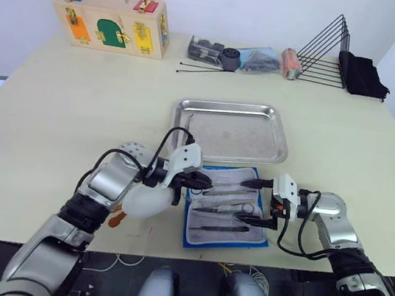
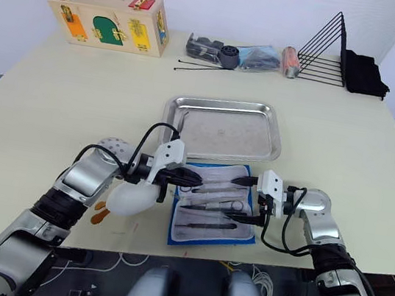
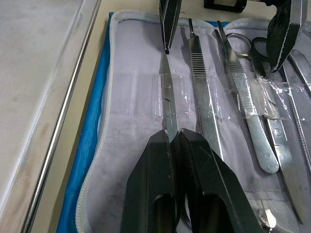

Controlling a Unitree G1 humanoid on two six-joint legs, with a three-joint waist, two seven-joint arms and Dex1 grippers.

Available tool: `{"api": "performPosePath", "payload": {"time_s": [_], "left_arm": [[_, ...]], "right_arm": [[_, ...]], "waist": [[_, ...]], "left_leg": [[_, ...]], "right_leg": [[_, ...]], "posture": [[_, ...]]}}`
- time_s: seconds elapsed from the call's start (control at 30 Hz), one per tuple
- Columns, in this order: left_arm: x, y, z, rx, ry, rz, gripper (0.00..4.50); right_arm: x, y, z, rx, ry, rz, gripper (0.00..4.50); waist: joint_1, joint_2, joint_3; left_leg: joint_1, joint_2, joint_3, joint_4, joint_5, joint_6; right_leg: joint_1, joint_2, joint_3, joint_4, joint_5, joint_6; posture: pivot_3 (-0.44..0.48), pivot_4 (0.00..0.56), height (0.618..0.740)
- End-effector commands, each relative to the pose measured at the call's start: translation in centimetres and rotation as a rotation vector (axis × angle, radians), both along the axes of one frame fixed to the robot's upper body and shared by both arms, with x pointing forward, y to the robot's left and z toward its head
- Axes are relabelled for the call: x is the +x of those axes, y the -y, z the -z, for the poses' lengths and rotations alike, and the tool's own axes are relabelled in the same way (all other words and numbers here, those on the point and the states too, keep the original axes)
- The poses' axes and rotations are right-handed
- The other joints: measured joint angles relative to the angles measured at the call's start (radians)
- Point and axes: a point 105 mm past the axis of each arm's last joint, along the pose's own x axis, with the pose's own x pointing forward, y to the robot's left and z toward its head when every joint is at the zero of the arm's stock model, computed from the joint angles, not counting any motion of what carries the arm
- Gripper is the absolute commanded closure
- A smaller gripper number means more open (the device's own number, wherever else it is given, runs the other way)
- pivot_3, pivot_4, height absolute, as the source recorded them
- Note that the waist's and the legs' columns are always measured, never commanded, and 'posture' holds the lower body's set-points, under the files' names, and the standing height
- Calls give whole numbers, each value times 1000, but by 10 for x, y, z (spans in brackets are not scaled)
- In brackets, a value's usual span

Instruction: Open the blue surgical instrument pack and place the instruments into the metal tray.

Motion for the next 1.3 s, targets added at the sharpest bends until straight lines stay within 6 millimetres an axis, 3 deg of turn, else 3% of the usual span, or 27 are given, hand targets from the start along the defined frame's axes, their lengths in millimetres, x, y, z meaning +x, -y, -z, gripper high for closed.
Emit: {"api": "performPosePath", "payload": {"time_s": [0.03,0.6,1.3], "left_arm": [[-5,6,-10,13,17,57,4438],[6,6,-46,130,42,72,4438],[-1,-5,-53,212,-28,80,4438]], "right_arm": [[-19,3,44,-116,-159,4,0],[-19,2,45,-113,-159,7,0],[-19,-1,46,-109,-158,6,0]], "waist": [[0,0,0],[-4,0,1],[-7,0,1]], "left_leg": [[0,0,0,0,0,0],[0,0,0,0,0,0],[0,0,0,0,0,0]], "right_leg": [[0,0,0,0,0,0],[0,1,-1,0,0,0],[0,1,-1,0,0,0]], "posture": [[0,150,740],[0,150,740],[0,150,740]]}}
